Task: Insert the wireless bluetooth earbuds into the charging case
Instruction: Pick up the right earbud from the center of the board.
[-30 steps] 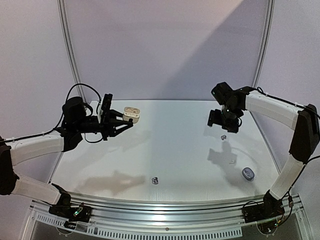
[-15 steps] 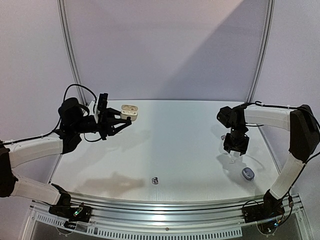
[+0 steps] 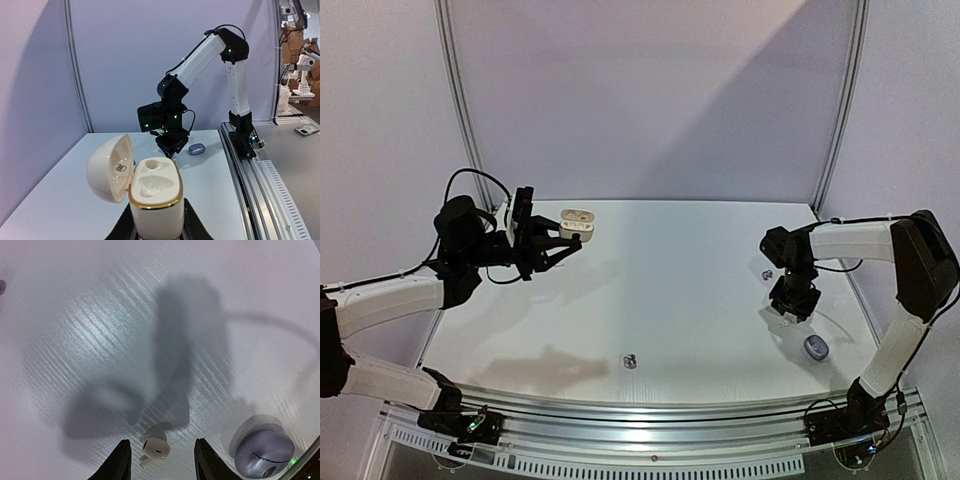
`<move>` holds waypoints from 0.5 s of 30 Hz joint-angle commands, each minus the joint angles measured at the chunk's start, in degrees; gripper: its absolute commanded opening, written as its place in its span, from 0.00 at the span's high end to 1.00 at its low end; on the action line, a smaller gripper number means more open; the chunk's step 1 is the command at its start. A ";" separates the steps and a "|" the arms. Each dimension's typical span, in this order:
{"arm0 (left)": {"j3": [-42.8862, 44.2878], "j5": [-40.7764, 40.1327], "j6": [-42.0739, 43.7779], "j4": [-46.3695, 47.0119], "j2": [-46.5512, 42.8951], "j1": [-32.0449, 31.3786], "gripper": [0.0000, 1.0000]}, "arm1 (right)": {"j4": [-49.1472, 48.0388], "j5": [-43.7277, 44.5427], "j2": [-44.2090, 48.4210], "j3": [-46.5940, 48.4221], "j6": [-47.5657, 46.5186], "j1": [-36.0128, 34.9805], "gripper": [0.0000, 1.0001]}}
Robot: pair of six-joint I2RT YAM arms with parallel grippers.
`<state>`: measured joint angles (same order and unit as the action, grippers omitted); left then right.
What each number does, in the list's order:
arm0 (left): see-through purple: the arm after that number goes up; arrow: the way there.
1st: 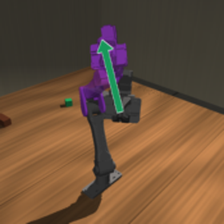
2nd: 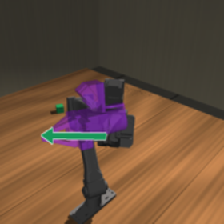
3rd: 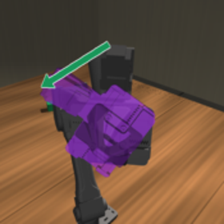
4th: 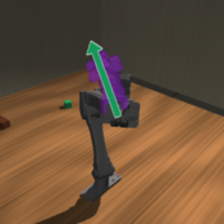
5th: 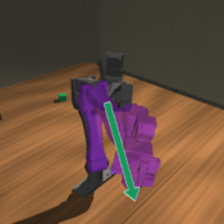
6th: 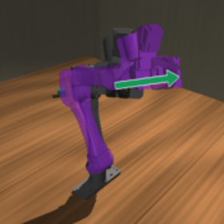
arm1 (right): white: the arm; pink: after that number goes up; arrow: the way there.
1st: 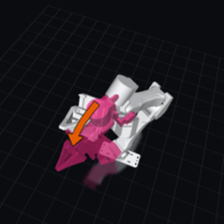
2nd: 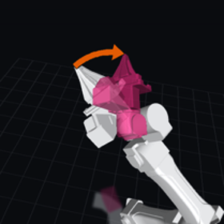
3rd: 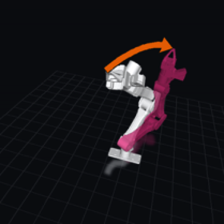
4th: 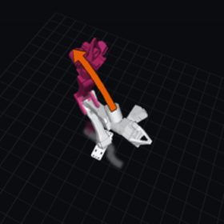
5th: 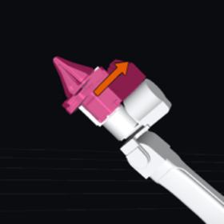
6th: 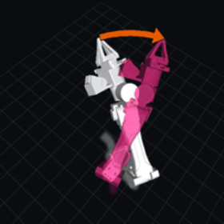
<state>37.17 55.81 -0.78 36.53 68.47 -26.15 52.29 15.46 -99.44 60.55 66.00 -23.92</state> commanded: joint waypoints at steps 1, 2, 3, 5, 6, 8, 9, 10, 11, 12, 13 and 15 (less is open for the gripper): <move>-0.69 -0.36 0.69 -0.22 -0.79 -0.57 1.00 | -3.31 -1.19 -1.58 -0.68 2.23 0.24 0.57; -0.69 -0.43 0.69 -0.23 -0.79 -0.62 1.00 | -3.52 -1.10 -1.62 -0.82 2.21 0.27 0.57; -0.61 -0.47 0.64 -0.30 -0.79 -0.57 1.00 | -3.71 -1.10 -1.63 -0.99 2.13 0.21 0.57; -0.48 -0.61 0.69 -0.47 -0.75 -0.63 1.00 | -3.98 -1.19 -1.72 -1.20 2.12 0.24 0.58; -0.39 -0.59 0.69 -0.55 -0.71 -0.57 1.00 | -4.06 -1.27 -1.84 -1.30 2.12 0.23 0.60; -0.30 -0.61 0.69 -0.66 -0.62 -0.58 1.00 | -3.88 -1.39 -2.13 -1.49 2.12 0.26 0.62; -0.18 -0.62 0.69 -0.79 -0.57 -0.62 1.00 | -3.79 -1.48 -2.22 -1.66 2.12 0.28 0.62; -0.12 -0.61 0.69 -0.84 -0.53 -0.57 1.00 | -3.87 -1.49 -2.32 -1.81 2.07 0.22 0.63; -0.07 -0.67 0.69 -0.92 -0.48 -0.61 1.00 | -3.87 -1.55 -2.34 -1.96 2.04 0.22 0.66; 0.01 -0.63 0.69 -0.98 -0.45 -0.57 1.00 | -3.95 -1.76 -2.34 -2.08 2.03 0.22 0.69; 0.09 -0.62 0.69 -1.02 -0.36 -0.57 1.00 | -4.07 -2.02 -2.22 -2.25 1.95 0.23 0.70; 0.25 -0.59 0.69 -1.11 -0.19 -0.58 1.00 | -4.27 -2.47 -2.08 -2.64 1.94 0.21 0.71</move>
<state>37.17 55.79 -0.62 36.05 68.47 -26.20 48.73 14.02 -100.79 58.96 67.44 -23.92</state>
